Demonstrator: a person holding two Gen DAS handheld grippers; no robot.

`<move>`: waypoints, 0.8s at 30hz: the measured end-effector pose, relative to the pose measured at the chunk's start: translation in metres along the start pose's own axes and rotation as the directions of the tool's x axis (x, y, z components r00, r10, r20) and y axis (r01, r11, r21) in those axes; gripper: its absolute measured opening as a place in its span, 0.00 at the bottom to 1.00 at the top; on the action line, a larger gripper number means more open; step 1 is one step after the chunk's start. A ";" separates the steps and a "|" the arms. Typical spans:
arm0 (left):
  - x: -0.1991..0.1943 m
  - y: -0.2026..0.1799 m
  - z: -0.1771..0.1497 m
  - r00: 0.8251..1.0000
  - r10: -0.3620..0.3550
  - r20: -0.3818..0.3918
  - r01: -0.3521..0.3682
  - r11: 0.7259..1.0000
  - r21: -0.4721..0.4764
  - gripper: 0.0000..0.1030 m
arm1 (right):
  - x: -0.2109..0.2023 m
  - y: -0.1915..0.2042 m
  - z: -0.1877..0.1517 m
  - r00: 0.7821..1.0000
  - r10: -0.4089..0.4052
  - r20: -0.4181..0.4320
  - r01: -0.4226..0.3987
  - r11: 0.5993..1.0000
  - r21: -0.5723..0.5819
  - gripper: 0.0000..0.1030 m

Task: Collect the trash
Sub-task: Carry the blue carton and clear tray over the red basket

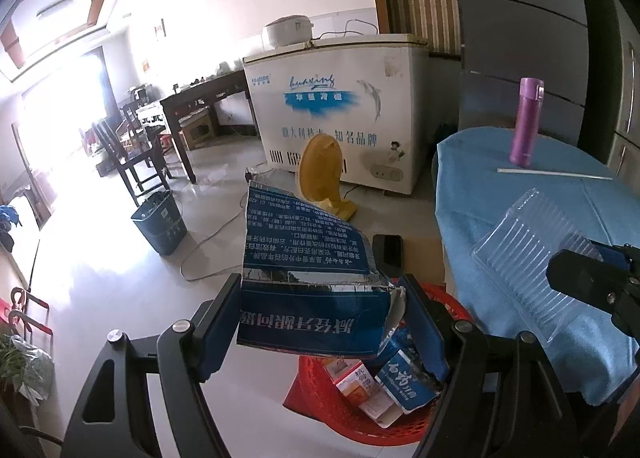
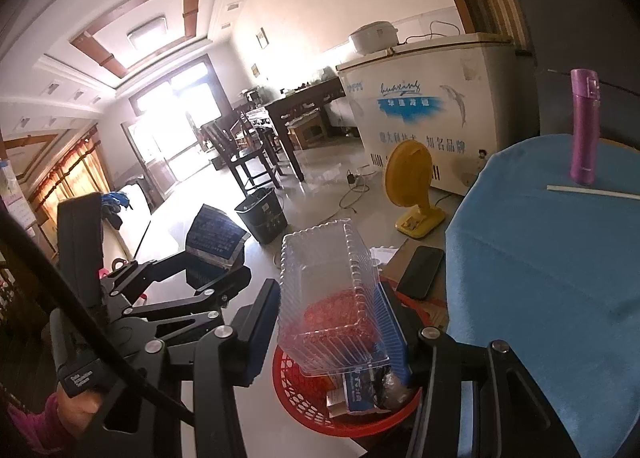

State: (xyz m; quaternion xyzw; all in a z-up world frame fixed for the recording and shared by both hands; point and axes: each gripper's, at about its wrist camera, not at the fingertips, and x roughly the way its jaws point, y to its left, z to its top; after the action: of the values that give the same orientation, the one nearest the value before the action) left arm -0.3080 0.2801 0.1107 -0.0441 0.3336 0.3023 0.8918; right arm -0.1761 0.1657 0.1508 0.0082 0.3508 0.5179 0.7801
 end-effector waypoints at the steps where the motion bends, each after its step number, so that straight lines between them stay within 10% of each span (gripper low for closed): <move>1: 0.001 0.000 -0.001 1.000 0.000 -0.004 0.000 1.000 0.000 0.76 | 0.001 0.000 0.000 1.000 0.000 -0.002 0.000 1.000 0.001 0.50; 24: 0.057 -0.013 -0.017 0.990 0.002 -0.138 0.002 1.000 0.030 0.76 | 0.052 -0.039 -0.009 0.995 0.003 -0.099 0.006 0.996 0.092 0.50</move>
State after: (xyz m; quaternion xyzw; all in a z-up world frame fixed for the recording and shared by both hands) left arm -0.2761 0.2933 0.0610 -0.0513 0.3988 0.2933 0.8673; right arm -0.1388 0.1874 0.1013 0.0181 0.4127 0.5002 0.7610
